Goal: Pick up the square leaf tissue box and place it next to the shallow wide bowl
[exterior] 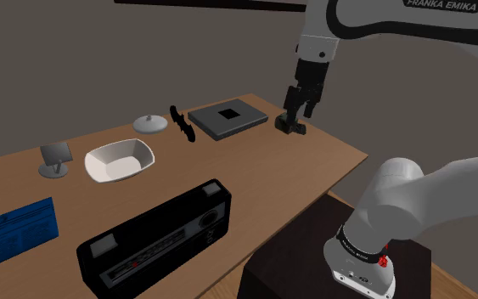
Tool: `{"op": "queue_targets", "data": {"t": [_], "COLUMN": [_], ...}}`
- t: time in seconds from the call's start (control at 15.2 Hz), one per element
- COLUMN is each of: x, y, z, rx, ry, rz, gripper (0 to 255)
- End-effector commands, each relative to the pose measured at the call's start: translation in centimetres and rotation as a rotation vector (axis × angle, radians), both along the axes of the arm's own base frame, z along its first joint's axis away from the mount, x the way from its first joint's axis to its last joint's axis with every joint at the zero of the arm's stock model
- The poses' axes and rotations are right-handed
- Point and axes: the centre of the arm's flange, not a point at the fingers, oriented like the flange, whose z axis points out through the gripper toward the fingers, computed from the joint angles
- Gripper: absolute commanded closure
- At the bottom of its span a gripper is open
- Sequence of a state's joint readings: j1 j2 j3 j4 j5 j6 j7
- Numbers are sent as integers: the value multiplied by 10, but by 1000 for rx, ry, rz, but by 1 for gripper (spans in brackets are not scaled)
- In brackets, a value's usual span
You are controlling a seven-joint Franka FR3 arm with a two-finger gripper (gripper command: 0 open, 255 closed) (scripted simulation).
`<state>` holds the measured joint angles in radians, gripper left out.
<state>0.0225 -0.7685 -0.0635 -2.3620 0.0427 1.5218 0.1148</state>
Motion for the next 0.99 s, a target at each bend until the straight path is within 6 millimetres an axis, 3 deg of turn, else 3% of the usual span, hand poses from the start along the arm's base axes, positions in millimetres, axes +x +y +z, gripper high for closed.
{"op": "queue_targets", "data": {"t": [0.0, 0.92], "x": [0, 42], "y": [0, -168], "z": [0, -75], "rx": [0, 31], "ry": [0, -13], "rz": [0, -2], "gripper": [0, 0]}}
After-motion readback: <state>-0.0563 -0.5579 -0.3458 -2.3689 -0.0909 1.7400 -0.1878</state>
